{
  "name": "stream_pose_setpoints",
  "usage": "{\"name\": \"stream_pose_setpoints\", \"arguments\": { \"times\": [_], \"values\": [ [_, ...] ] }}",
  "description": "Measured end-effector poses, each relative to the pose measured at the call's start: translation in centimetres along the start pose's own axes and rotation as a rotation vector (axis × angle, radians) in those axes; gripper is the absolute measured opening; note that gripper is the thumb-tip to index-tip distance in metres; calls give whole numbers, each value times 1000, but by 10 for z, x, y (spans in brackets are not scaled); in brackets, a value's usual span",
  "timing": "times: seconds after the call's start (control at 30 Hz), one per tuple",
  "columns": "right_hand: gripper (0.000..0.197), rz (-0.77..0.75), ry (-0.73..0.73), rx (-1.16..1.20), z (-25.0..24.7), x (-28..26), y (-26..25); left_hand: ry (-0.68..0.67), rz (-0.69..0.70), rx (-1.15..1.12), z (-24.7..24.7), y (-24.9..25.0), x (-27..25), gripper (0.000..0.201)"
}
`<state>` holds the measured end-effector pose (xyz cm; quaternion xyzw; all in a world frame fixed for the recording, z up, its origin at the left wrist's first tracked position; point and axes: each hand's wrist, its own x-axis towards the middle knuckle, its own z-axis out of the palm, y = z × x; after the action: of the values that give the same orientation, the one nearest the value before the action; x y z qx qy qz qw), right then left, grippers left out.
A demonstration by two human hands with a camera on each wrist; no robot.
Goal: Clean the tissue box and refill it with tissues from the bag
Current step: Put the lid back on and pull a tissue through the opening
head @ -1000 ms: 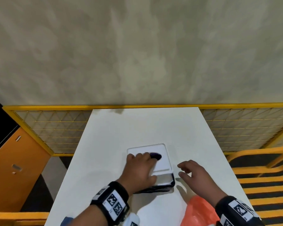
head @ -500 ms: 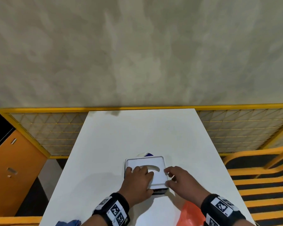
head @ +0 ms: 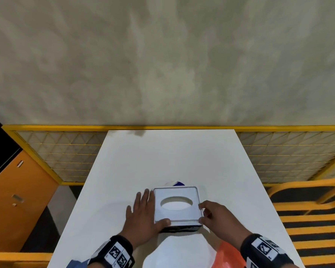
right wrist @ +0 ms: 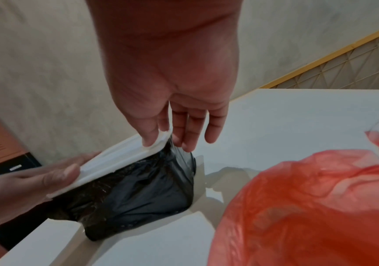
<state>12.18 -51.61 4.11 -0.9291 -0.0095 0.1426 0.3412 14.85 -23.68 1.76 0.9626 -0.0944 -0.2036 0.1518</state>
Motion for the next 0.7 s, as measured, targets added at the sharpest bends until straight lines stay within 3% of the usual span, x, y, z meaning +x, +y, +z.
{"name": "stream_pose_setpoints", "arguments": {
  "times": [0.13,0.3,0.47,0.63,0.7],
  "values": [
    [34,-8,-1,15,6,-4,1,-66,8,-81,13,-11,-3,133],
    [33,18,1,2,8,-7,3,-62,-24,-113,15,-9,-2,123],
    [35,36,-16,-118,5,-4,-2,-81,-57,20,0,1,-7,114],
    [38,19,-37,-343,-9,7,-19,-76,-51,-4,0,1,-7,117],
    [32,47,-28,-219,-13,16,-25,-51,-38,-87,-1,0,-7,120]
  ]
}}
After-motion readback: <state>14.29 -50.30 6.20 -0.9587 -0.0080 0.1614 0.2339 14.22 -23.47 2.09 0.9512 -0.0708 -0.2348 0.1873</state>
